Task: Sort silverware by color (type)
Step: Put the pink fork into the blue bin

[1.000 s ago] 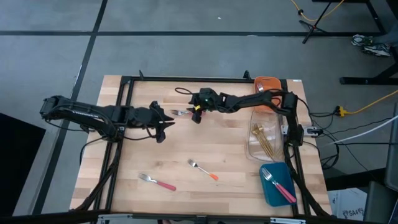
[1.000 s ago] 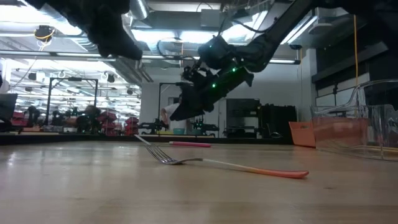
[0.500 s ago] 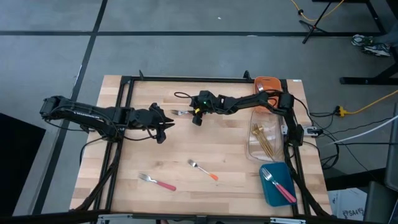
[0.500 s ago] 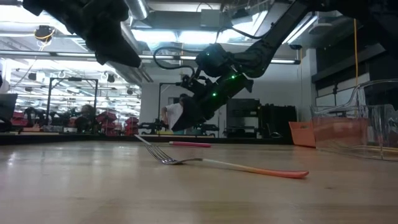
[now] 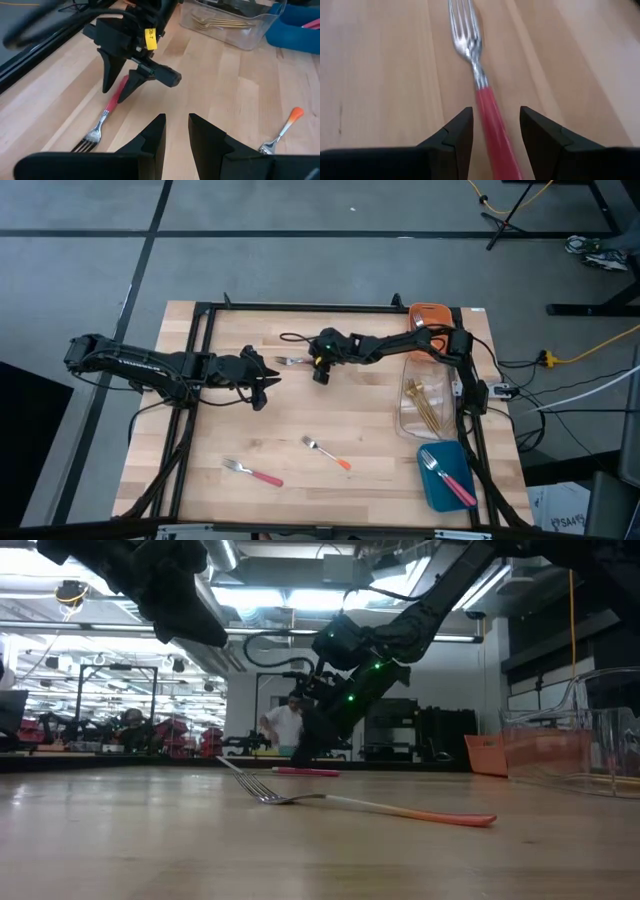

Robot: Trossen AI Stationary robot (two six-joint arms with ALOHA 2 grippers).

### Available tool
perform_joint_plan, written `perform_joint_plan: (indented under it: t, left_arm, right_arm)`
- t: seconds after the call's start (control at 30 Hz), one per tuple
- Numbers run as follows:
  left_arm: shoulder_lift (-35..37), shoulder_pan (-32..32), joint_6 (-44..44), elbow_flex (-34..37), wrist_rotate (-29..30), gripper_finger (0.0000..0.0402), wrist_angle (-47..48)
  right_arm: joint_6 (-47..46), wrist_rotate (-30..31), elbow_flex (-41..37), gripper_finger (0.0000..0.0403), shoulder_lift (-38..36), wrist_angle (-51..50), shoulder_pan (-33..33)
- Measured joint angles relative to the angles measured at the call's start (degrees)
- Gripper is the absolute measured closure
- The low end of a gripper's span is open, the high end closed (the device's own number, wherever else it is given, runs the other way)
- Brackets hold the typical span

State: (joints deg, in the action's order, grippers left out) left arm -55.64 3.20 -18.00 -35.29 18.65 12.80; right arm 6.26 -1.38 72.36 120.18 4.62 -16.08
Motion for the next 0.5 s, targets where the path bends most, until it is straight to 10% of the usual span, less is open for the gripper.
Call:
perform_joint_plan:
  t: [0.5]
  left_arm:
    - [0.00,0.00,0.00,0.00,-0.01,0.0324,0.00]
  right_arm:
    - [0.00,3.45,4.95,0.0251,-0.21,-19.78,-0.20]
